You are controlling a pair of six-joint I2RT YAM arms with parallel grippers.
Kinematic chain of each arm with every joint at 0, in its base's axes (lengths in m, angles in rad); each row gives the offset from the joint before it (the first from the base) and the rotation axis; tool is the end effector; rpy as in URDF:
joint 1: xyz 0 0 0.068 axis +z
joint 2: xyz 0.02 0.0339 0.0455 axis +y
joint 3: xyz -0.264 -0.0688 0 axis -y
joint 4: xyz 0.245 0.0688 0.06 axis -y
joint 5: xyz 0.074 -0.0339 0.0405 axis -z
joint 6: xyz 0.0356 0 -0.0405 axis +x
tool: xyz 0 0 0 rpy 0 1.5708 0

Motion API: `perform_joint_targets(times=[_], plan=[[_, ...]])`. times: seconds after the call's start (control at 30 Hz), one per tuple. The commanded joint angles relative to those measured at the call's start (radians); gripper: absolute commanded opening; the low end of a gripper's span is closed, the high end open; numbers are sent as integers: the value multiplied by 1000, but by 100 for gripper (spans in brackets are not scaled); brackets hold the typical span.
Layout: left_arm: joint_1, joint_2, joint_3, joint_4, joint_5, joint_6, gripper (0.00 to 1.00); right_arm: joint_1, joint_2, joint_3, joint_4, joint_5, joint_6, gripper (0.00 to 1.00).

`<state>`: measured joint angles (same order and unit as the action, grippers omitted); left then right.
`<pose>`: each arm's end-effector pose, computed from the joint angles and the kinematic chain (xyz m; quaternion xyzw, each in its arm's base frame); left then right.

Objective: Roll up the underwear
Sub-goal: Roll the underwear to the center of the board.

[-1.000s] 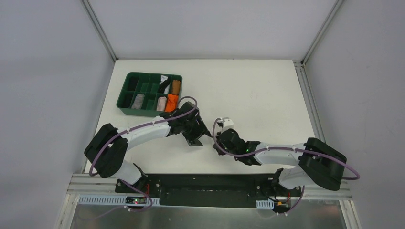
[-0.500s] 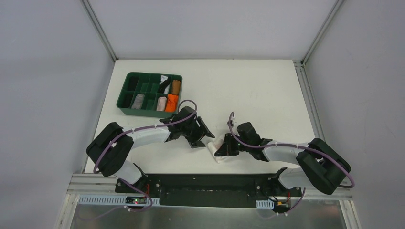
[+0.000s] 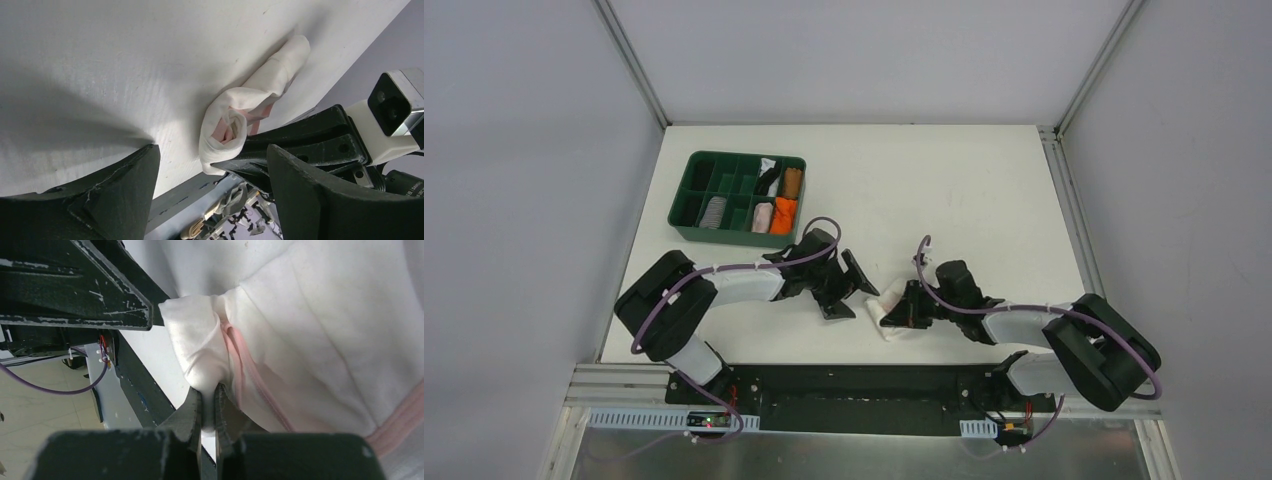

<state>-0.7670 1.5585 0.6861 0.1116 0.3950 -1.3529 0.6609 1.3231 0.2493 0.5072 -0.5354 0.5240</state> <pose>0.2048 -0.2164 0.1547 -0.1862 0.8852 -0.4252 0.0316 0.1571 0.1451 0.1265 -0.1848 0.8347 0.4515 0.2556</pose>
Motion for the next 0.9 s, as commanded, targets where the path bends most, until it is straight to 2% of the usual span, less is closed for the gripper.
perform_joint_targets(times=[0.0,0.13,0.2,0.23,0.27,0.3,0.33,0.37,0.4,0.57,0.67,0.73,0.8,0.87], plan=[[-18,32,-9,59,11,-4,76,-24,-7,-37,87,-60,86,0],[-24,98,29,85,33,8,64,-34,11,-55,132,-93,135,0],[-28,131,57,85,40,11,54,-36,18,-61,160,-98,153,0],[-27,144,68,88,45,10,43,-36,20,-61,162,-98,157,0],[-28,153,75,92,48,8,28,-37,19,-57,159,-95,166,0],[-27,156,80,98,50,7,8,-37,13,-49,140,-87,177,4],[-27,154,81,98,51,7,0,-38,-5,-31,79,-68,185,18],[-26,149,80,91,47,5,0,-38,-32,2,-24,-40,182,34],[-26,137,75,86,40,6,0,-38,-73,35,-138,-16,171,44],[-25,58,53,-19,-34,33,0,-38,-389,127,-501,189,141,65],[-26,21,57,-87,-62,58,0,-39,-524,179,-752,431,145,68],[-25,-5,46,-106,-89,66,0,-43,-549,189,-881,544,168,64],[-26,-33,17,-130,-128,74,0,-43,-548,162,-919,553,218,64],[-24,-53,-1,-155,-158,82,0,-44,-547,96,-813,454,301,67]])
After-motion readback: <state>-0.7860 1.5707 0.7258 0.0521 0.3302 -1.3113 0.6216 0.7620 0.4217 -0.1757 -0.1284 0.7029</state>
